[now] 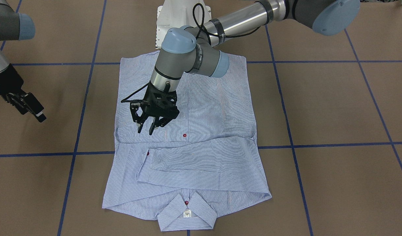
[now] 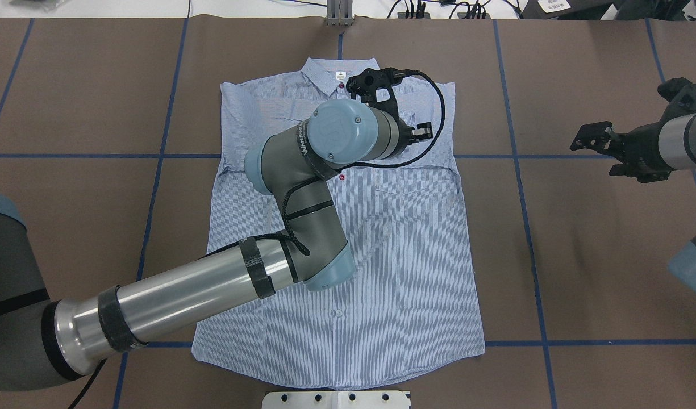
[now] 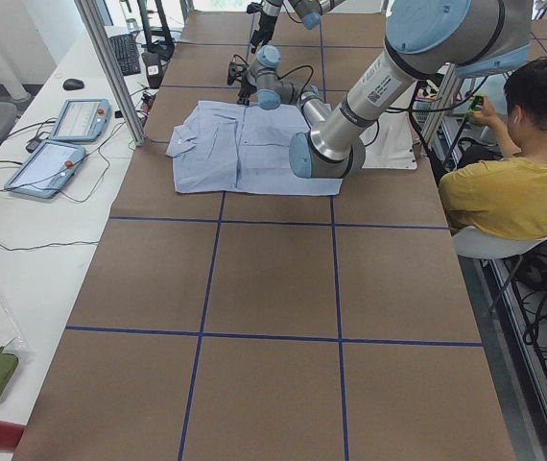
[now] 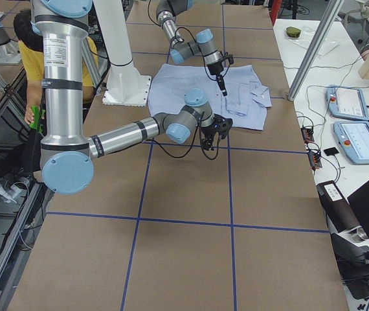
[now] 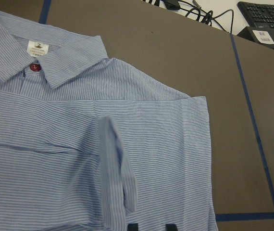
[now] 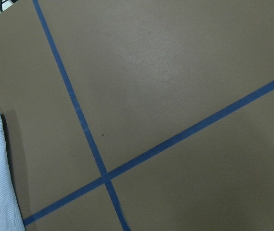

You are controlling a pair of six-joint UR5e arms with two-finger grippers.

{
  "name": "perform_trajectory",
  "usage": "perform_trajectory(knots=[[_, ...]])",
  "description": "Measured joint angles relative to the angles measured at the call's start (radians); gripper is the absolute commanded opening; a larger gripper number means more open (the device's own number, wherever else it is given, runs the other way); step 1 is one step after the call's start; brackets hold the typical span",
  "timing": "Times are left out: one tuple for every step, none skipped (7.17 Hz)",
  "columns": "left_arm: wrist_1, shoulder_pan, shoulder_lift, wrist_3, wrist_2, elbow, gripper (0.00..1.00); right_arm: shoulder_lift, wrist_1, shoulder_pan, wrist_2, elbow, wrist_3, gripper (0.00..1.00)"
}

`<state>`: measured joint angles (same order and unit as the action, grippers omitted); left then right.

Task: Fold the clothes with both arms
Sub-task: 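Carry the cuff with the left gripper across the shirt front over the first sleeve, then release the sleeve with the left gripper while the right gripper moves to the hem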

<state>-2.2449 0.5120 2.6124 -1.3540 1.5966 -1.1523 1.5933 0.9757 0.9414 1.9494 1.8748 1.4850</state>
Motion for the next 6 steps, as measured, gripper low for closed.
perform_trajectory(knots=[[0.001, 0.000, -0.029, 0.001, 0.001, -0.028, 0.68, 0.000, -0.002, -0.005, 0.001, 0.011, 0.026, 1.00], [0.004, 0.003, -0.081, 0.001, 0.008, -0.089, 0.68, 0.000, -0.002, -0.030, 0.002, 0.040, 0.084, 1.00], [0.008, 0.012, -0.140, 0.002, 0.025, -0.168, 0.68, -0.001, -0.002, -0.088, -0.009, 0.077, 0.167, 1.00], [0.010, 0.030, -0.212, 0.003, 0.054, -0.254, 0.67, -0.003, -0.001, -0.186, -0.070, 0.117, 0.260, 1.00], [0.009, 0.053, -0.292, 0.005, 0.088, -0.343, 0.64, -0.004, 0.003, -0.317, -0.188, 0.155, 0.342, 0.99], [0.009, 0.083, -0.368, 0.001, 0.141, -0.424, 0.63, -0.004, 0.008, -0.459, -0.324, 0.184, 0.418, 0.98]])
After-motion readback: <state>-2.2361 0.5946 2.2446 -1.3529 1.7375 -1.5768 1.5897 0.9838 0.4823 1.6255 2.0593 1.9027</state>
